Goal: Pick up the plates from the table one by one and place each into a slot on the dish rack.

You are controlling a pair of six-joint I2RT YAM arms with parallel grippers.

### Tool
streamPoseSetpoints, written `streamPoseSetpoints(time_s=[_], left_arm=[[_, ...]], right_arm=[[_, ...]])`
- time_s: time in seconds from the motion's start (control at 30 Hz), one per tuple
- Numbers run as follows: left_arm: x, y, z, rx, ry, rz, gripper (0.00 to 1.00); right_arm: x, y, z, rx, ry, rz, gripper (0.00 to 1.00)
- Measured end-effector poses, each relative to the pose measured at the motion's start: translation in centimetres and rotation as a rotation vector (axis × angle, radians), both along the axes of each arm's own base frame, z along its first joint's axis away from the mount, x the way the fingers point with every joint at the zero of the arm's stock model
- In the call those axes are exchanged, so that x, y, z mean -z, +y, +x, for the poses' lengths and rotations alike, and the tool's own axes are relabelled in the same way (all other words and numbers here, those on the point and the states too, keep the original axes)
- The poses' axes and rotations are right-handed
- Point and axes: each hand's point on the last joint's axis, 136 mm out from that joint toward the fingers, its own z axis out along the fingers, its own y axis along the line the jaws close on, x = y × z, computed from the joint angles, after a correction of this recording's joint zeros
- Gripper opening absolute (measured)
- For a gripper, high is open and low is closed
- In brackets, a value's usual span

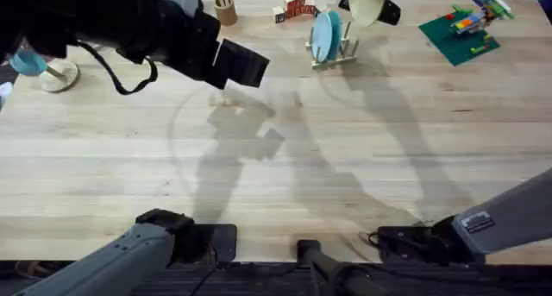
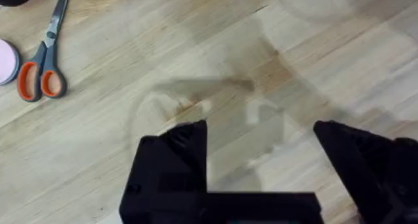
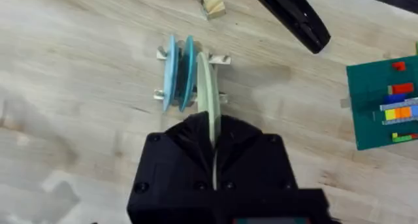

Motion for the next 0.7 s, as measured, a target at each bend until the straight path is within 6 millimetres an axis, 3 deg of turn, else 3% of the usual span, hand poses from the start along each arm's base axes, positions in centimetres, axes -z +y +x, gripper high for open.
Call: streamPoseSetpoints(time_s=[0.37, 0.7], left_arm=[[0.0, 0.0, 0.0, 0.000, 0.000, 0.000, 0.994], [0.0, 0.0, 0.0, 0.000, 0.000, 0.000, 0.994]], right_arm=[[3.4, -0.7, 2.7, 0.033, 0.035, -0.009, 0.030], [6.2, 0.1, 4.1, 0.019, 0.069, 0.007, 0.030]])
